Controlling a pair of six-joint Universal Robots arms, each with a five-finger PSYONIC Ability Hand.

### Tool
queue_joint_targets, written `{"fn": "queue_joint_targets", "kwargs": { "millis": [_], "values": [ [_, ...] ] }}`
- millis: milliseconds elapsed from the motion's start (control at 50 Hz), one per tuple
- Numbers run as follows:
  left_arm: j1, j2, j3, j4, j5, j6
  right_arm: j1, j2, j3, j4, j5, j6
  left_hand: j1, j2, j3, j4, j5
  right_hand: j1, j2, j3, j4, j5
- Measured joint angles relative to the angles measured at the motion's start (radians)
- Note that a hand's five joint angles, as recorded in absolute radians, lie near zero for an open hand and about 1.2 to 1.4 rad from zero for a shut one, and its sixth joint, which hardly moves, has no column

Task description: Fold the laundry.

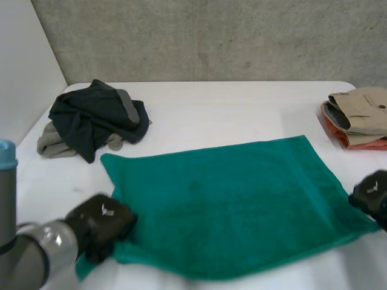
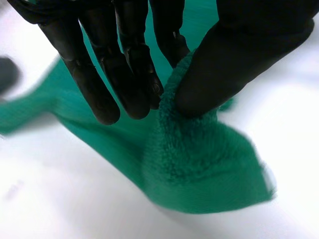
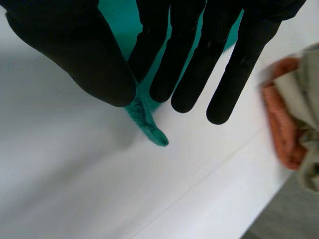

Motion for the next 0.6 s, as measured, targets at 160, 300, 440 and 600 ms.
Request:
{"fn": "queue_joint_targets", "kwargs": {
  "millis": [160,300,440,600],
  "values": [
    [0.006,-0.201,0.169,0.257,-0.106,0.000,0.106,0.187,-0.153,-0.263,0.001,0.175,0.000,0.000,0.000,0.000,0.000,0.000,0.000,0.000,0.000,0.000],
    [0.032,-0.372,0.320,0.353,-0.216,0.001,0.188,0.386,-0.318,-0.450,0.016,0.247,0.000,0.000,0.000,0.000,0.000,0.000,0.000,0.000,0.000,0.000],
    [0.044,-0.503,0.452,0.366,-0.234,-0.001,0.243,0.553,-0.484,-0.556,0.053,0.255,0.000,0.000,0.000,0.000,0.000,-0.001,0.000,0.000,0.000,0.000],
    [0.045,-0.559,0.665,0.528,-0.223,0.000,0.270,0.602,-0.705,-0.651,0.096,0.371,0.000,0.000,0.000,0.000,0.000,-0.001,0.000,0.000,0.000,0.000]
  ]
}}
